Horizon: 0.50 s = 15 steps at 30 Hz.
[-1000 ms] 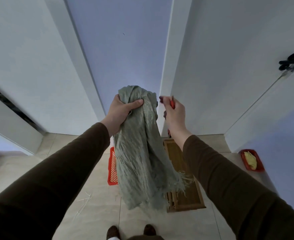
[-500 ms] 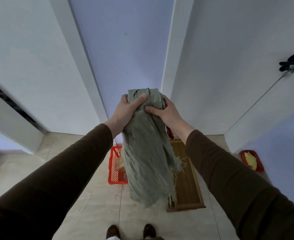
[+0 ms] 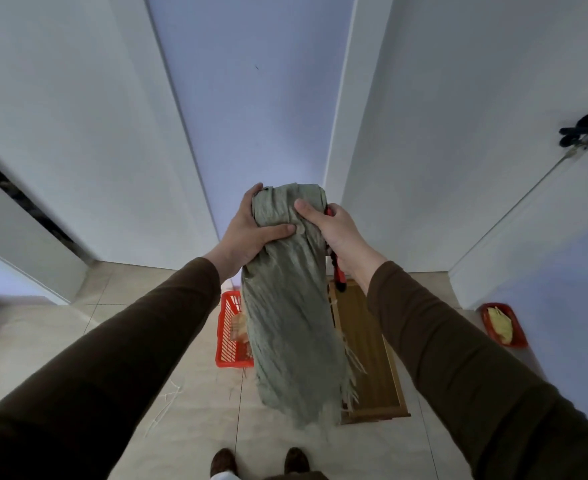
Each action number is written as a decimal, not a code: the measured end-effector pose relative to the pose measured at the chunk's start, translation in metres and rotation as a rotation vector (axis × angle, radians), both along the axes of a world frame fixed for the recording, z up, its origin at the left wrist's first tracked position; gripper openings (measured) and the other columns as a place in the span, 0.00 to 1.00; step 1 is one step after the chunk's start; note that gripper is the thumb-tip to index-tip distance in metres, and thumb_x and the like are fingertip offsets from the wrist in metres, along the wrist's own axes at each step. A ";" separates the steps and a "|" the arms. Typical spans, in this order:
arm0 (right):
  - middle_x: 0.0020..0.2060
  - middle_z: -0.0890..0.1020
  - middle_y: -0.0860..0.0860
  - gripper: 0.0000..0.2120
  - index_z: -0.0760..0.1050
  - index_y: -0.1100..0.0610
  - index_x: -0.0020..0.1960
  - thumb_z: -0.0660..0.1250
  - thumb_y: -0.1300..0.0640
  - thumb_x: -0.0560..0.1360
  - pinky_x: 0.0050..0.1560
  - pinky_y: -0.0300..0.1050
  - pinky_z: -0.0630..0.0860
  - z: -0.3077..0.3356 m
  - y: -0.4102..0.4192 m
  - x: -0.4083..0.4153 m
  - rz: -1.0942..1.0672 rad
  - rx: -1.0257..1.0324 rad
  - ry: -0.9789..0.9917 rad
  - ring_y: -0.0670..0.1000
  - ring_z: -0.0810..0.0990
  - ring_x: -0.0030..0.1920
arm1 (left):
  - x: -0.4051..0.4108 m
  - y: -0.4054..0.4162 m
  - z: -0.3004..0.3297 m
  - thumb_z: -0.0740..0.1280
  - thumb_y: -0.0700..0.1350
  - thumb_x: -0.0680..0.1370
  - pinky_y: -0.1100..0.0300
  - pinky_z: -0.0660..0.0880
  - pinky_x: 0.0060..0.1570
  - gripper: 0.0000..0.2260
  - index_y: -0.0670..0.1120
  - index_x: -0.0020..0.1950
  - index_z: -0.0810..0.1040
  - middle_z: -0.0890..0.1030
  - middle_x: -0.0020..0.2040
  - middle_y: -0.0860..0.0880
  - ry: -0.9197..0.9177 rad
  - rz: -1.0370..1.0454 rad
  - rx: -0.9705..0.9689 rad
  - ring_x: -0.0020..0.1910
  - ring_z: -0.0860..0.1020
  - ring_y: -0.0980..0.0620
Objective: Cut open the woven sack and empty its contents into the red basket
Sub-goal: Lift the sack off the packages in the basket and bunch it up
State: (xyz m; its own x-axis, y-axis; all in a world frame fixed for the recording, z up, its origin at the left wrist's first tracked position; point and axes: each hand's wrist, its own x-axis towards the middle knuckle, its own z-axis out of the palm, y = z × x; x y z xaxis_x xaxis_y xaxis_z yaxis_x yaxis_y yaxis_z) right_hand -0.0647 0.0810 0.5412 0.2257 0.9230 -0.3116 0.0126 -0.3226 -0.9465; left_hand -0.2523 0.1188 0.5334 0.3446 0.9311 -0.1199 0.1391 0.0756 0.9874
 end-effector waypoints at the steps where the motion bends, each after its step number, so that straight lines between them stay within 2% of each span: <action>1: 0.61 0.84 0.51 0.40 0.74 0.52 0.65 0.79 0.30 0.64 0.39 0.45 0.81 -0.002 -0.002 0.002 0.005 0.017 -0.109 0.50 0.85 0.51 | -0.003 0.002 -0.001 0.84 0.48 0.67 0.48 0.80 0.64 0.46 0.58 0.79 0.63 0.78 0.68 0.50 0.006 0.029 -0.015 0.63 0.81 0.49; 2: 0.66 0.80 0.50 0.42 0.70 0.50 0.70 0.78 0.30 0.65 0.40 0.41 0.79 -0.005 -0.003 0.004 0.019 0.066 -0.168 0.49 0.82 0.56 | -0.005 0.005 -0.002 0.84 0.49 0.67 0.48 0.80 0.63 0.45 0.56 0.78 0.65 0.79 0.66 0.50 0.011 0.051 -0.027 0.62 0.82 0.48; 4: 0.75 0.69 0.50 0.47 0.59 0.44 0.80 0.80 0.39 0.69 0.58 0.40 0.77 -0.012 -0.004 0.009 0.131 0.192 -0.154 0.48 0.72 0.69 | -0.009 0.007 -0.002 0.85 0.53 0.65 0.49 0.82 0.61 0.43 0.54 0.75 0.67 0.81 0.64 0.50 0.016 0.080 -0.054 0.60 0.84 0.49; 5: 0.78 0.65 0.50 0.51 0.54 0.42 0.83 0.81 0.44 0.69 0.68 0.42 0.73 -0.015 -0.004 0.011 0.218 0.234 -0.145 0.47 0.69 0.73 | -0.009 0.008 -0.001 0.85 0.55 0.65 0.50 0.83 0.59 0.43 0.53 0.74 0.68 0.82 0.63 0.50 0.017 0.093 -0.064 0.58 0.85 0.50; 6: 0.80 0.62 0.49 0.55 0.50 0.42 0.84 0.82 0.47 0.69 0.73 0.45 0.69 -0.017 -0.004 0.011 0.300 0.253 -0.148 0.47 0.66 0.76 | -0.009 0.009 0.001 0.85 0.57 0.64 0.51 0.84 0.56 0.42 0.53 0.72 0.68 0.82 0.62 0.50 0.021 0.109 -0.069 0.55 0.86 0.51; 8: 0.80 0.61 0.47 0.61 0.45 0.40 0.84 0.84 0.48 0.67 0.75 0.47 0.68 -0.019 -0.003 0.010 0.377 0.244 -0.144 0.47 0.66 0.77 | -0.007 0.008 0.006 0.84 0.61 0.63 0.59 0.85 0.45 0.40 0.53 0.69 0.69 0.83 0.59 0.51 0.053 0.149 -0.064 0.49 0.87 0.55; 10: 0.75 0.67 0.43 0.60 0.48 0.38 0.83 0.85 0.45 0.64 0.72 0.46 0.72 -0.021 -0.002 0.008 0.348 0.231 -0.157 0.45 0.72 0.72 | -0.004 0.005 0.010 0.81 0.66 0.63 0.64 0.82 0.37 0.39 0.52 0.66 0.69 0.84 0.55 0.52 0.110 0.203 -0.037 0.45 0.86 0.57; 11: 0.71 0.71 0.41 0.57 0.53 0.38 0.82 0.85 0.44 0.63 0.70 0.46 0.74 -0.020 -0.001 0.007 0.313 0.235 -0.194 0.43 0.75 0.68 | -0.002 0.003 0.011 0.80 0.67 0.64 0.63 0.82 0.38 0.38 0.52 0.65 0.70 0.84 0.55 0.53 0.135 0.222 -0.017 0.46 0.86 0.57; 13: 0.63 0.77 0.40 0.47 0.65 0.40 0.75 0.85 0.41 0.62 0.65 0.49 0.79 -0.022 0.001 0.006 0.211 0.254 -0.243 0.44 0.80 0.62 | 0.002 0.000 0.011 0.78 0.68 0.66 0.59 0.82 0.47 0.37 0.51 0.66 0.71 0.83 0.57 0.54 0.129 0.203 0.018 0.53 0.84 0.55; 15: 0.59 0.82 0.44 0.38 0.72 0.45 0.67 0.85 0.42 0.62 0.60 0.51 0.82 -0.023 0.004 0.004 0.086 0.251 -0.145 0.46 0.83 0.57 | 0.004 -0.003 0.011 0.80 0.64 0.67 0.53 0.81 0.59 0.38 0.51 0.70 0.70 0.80 0.62 0.53 0.100 0.104 0.038 0.60 0.81 0.52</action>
